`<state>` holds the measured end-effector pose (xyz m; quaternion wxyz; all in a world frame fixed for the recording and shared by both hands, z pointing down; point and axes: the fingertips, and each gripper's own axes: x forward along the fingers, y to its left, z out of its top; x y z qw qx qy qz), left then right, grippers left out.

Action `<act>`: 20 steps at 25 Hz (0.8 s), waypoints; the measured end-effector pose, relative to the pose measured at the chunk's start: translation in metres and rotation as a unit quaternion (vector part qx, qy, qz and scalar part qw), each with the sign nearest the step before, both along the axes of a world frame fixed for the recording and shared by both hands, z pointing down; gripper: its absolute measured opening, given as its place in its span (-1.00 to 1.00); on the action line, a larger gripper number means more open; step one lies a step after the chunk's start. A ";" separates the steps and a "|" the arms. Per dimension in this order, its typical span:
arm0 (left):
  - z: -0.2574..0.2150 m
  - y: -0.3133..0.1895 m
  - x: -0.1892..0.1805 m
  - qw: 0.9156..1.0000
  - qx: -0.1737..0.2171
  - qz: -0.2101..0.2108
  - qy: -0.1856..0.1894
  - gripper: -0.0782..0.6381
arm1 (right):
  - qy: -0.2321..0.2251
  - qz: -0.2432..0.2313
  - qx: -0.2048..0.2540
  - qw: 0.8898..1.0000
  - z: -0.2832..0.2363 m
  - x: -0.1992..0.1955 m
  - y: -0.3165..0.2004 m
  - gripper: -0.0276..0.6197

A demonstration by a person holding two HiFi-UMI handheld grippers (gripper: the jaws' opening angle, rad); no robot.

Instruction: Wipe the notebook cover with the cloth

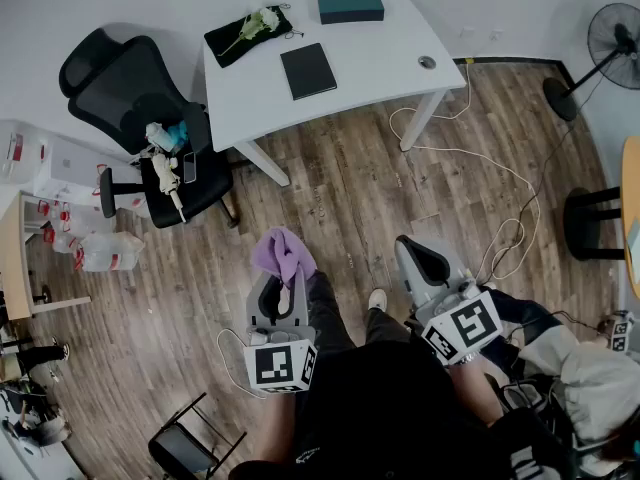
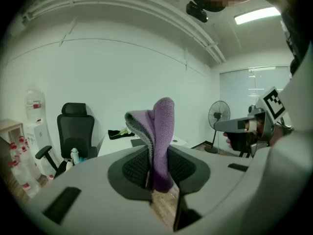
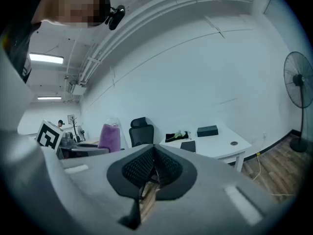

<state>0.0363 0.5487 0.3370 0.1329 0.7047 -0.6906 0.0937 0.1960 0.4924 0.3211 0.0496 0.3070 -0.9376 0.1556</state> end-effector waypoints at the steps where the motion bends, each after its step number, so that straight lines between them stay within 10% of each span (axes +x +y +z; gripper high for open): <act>1: -0.003 0.012 0.010 1.000 0.004 0.004 -0.009 -0.53 | 0.001 -0.005 0.001 1.000 0.000 0.005 0.013 -0.90; 20: -0.018 0.124 0.013 0.999 0.020 0.027 0.013 -0.53 | 0.018 -0.020 0.010 1.000 -0.023 -0.015 0.130 -0.90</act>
